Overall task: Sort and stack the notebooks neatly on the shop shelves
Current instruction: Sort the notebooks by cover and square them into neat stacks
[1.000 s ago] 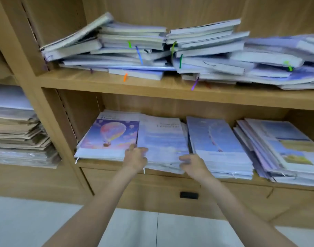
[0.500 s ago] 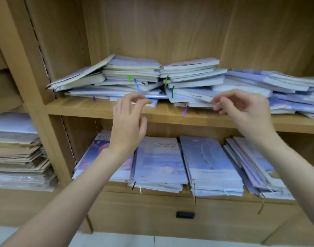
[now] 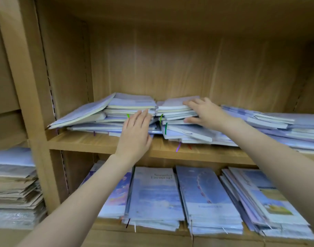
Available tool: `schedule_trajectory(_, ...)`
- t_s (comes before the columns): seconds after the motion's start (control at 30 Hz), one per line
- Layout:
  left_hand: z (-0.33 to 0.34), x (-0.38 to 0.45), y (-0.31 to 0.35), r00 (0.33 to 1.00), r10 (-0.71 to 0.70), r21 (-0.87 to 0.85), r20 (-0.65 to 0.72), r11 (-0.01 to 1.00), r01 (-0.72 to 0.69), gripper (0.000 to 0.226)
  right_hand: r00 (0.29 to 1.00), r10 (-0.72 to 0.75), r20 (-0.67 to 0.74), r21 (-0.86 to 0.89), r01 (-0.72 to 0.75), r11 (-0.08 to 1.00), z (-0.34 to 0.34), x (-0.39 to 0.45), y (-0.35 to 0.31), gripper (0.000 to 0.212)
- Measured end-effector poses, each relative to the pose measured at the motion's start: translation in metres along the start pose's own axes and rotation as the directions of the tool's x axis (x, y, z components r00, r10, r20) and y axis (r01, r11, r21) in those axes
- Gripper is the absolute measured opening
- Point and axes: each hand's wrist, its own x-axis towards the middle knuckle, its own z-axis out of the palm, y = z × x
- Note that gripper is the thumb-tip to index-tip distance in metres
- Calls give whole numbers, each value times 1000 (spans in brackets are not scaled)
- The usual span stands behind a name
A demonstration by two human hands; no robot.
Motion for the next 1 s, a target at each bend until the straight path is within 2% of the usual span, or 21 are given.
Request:
schedule_trajectory(0.13, -2, 5, 4, 999, -26, -31, -32, 999, 25, 51, 999, -6, -34, -15, 5, 1000, 4, -4, -4, 72)
schedule_trajectory(0.23, -4, 9, -1, 997, 22, 10, -72, 1000, -22, 49, 998, -1, -61, -51, -2, 999, -5, -1, 1, 64)
schedule_trajectory(0.33, -3, 13, -10, 994, 43, 46, -102, 998, -39, 42, 990, 114, -81, 84, -107, 991, -18, 6, 7, 52)
schedule_trajectory(0.4, -1, 15, -11, 994, 34, 46, -103, 999, -29, 37, 990, 126, -66, 106, -119, 987, -19, 5, 10, 49)
schedule_trajectory(0.47, -2, 14, -8, 995, 14, 9, -99, 1000, -13, 36, 994, 89, -68, 71, -84, 994, -18, -7, 9, 53)
schedule_trajectory(0.5, -3, 12, -7, 995, 13, -23, -100, 1000, -16, 38, 991, 62, -118, 91, -51, 995, -17, -16, 8, 54)
schedule_trajectory(0.57, -2, 6, 0, 992, 53, -115, -111, 991, -66, 40, 980, 12, -197, 220, 32, 975, -15, -41, 6, 55)
schedule_trajectory(0.63, 2, -2, 14, 992, 101, -228, -79, 967, -117, 37, 990, -31, -141, 314, 74, 947, -9, -69, 4, 56)
schedule_trajectory(0.7, 13, -5, 31, 990, 144, -265, -14, 954, -142, 36, 998, -53, -31, 112, 56, 992, 3, -82, 6, 48)
schedule_trajectory(0.73, 18, -4, 39, 989, 146, -273, 10, 952, -138, 36, 997, -61, -47, -17, 60, 998, 6, -85, 6, 39)
schedule_trajectory(0.8, 18, 6, 50, 994, 101, -318, 47, 945, -81, 36, 976, -105, -191, -177, 71, 982, 6, -77, 11, 29)
schedule_trajectory(0.87, 13, 15, 56, 997, 30, -311, 74, 951, -6, 36, 926, -117, -359, -211, 42, 977, -2, -67, 13, 36)
schedule_trajectory(0.9, 10, 19, 57, 997, 9, -250, 75, 968, 10, 37, 920, -69, -385, -181, -2, 984, -9, -59, 15, 35)
schedule_trajectory(1.0, 6, 18, 59, 995, 58, -148, 78, 988, -46, 37, 943, 122, -309, -136, -171, 976, -27, -39, 17, 24)
